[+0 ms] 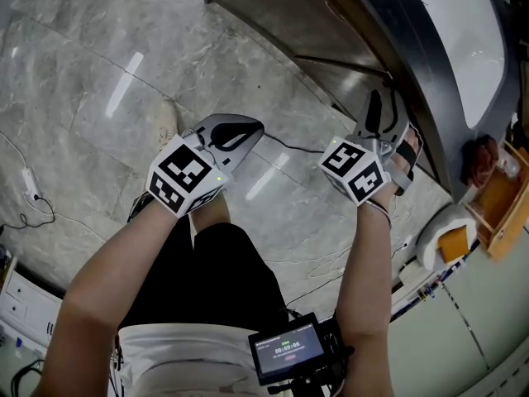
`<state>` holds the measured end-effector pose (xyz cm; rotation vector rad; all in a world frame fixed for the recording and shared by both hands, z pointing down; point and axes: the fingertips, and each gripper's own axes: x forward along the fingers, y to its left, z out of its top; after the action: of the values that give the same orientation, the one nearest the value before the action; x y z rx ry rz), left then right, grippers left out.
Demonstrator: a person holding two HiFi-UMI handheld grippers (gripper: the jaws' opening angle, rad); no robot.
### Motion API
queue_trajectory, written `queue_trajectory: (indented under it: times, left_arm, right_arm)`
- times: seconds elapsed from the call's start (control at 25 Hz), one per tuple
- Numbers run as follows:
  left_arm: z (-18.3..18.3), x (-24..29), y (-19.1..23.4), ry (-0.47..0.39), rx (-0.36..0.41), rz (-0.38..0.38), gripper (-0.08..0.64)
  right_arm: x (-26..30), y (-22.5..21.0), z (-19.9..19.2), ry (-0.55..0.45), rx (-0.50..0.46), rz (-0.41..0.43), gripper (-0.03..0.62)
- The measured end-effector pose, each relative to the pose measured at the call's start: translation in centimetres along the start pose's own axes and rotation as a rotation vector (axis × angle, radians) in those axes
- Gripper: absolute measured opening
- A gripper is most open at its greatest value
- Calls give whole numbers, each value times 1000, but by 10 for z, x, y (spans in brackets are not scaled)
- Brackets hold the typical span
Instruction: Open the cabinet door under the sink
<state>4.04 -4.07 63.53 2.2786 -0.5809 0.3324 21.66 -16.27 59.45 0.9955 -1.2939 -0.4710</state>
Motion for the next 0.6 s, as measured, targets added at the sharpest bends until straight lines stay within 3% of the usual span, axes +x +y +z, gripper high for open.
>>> queue_trajectory:
  times: [0.36, 0.6]
  left_arm:
    - [10, 0, 8, -4, 8, 3, 11]
    - [36, 17, 7, -22, 86, -31, 11]
  right_arm:
    - [-7, -2, 0, -1, 1, 29, 110]
    - [-11, 2, -1, -2, -18, 34, 109]
